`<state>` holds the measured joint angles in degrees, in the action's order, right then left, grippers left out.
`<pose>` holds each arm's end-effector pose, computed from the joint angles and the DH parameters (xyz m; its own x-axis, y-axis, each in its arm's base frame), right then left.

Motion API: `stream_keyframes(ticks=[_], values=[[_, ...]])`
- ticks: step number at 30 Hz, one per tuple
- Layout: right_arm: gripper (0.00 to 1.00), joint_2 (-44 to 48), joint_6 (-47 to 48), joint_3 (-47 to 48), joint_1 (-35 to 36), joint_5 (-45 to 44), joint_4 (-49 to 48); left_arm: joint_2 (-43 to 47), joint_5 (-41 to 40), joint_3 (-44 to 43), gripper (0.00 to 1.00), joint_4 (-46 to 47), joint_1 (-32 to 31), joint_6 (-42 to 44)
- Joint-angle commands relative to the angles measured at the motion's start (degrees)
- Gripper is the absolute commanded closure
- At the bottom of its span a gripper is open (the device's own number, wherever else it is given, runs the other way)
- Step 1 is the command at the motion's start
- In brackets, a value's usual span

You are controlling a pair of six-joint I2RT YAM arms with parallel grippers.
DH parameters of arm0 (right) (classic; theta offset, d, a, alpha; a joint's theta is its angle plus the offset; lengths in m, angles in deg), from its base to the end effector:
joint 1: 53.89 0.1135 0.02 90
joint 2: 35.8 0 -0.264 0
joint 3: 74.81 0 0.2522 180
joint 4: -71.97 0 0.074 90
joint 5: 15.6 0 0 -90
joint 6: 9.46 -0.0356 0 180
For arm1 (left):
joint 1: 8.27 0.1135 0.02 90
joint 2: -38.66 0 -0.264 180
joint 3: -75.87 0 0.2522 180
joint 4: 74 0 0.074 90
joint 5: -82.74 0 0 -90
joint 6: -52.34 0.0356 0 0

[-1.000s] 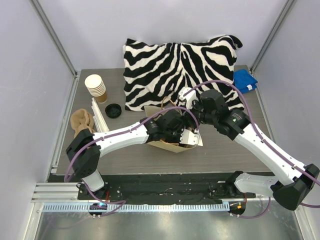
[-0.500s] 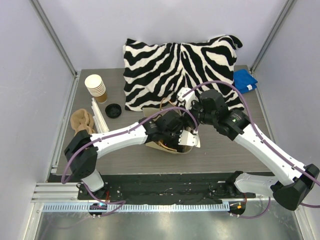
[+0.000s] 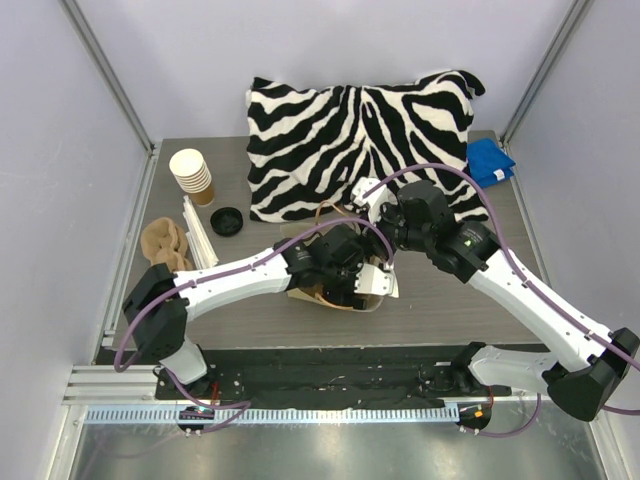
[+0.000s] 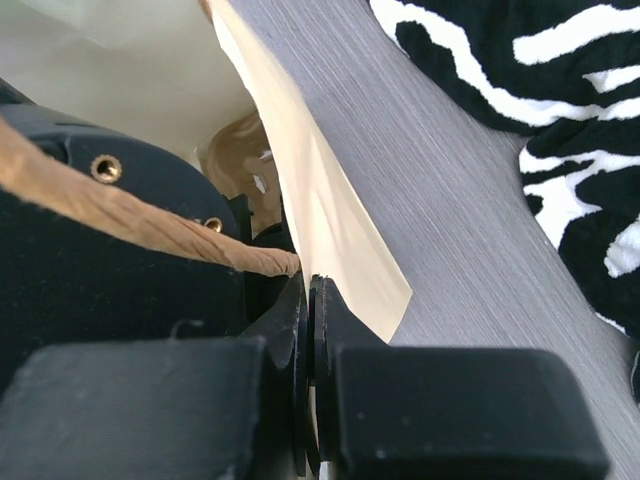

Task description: Pack the takeout coffee

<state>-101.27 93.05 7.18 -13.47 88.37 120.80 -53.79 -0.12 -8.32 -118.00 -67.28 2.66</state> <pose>0.1801 0.1647 0.3674 -0.2273 -0.4697 -0.8531 -0.8541 0.5170 -0.0571 0.1753 -0.3004 0.2546 0.2653 0.8053 -0.5303 0.9419 -0.0988 0.3211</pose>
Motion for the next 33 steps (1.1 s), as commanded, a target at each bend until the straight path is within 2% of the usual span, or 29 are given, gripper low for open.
stream_keyframes(ticks=[1, 10, 22, 33], values=[[0.99, 1.4, -0.5, -1.1, 1.1, -1.5, 2.0, 3.4, -0.9, -0.1, 0.1, -0.1, 0.6, -2.9], [0.99, 2.4, -0.9, -1.6, 1.1, -9.7, -1.5, 4.6, -0.5, 1.1, 0.12, -0.3, 0.5, -2.9], [0.99, 2.7, 0.3, -2.7, 1.1, -9.7, -2.1, 7.3, -0.1, 1.3, 0.11, 1.1, 0.4, -2.9], [0.99, 3.2, 1.4, -3.2, 1.1, -10.0, -3.3, 9.1, 2.4, -1.5, 0.07, -3.0, -0.4, -1.9]])
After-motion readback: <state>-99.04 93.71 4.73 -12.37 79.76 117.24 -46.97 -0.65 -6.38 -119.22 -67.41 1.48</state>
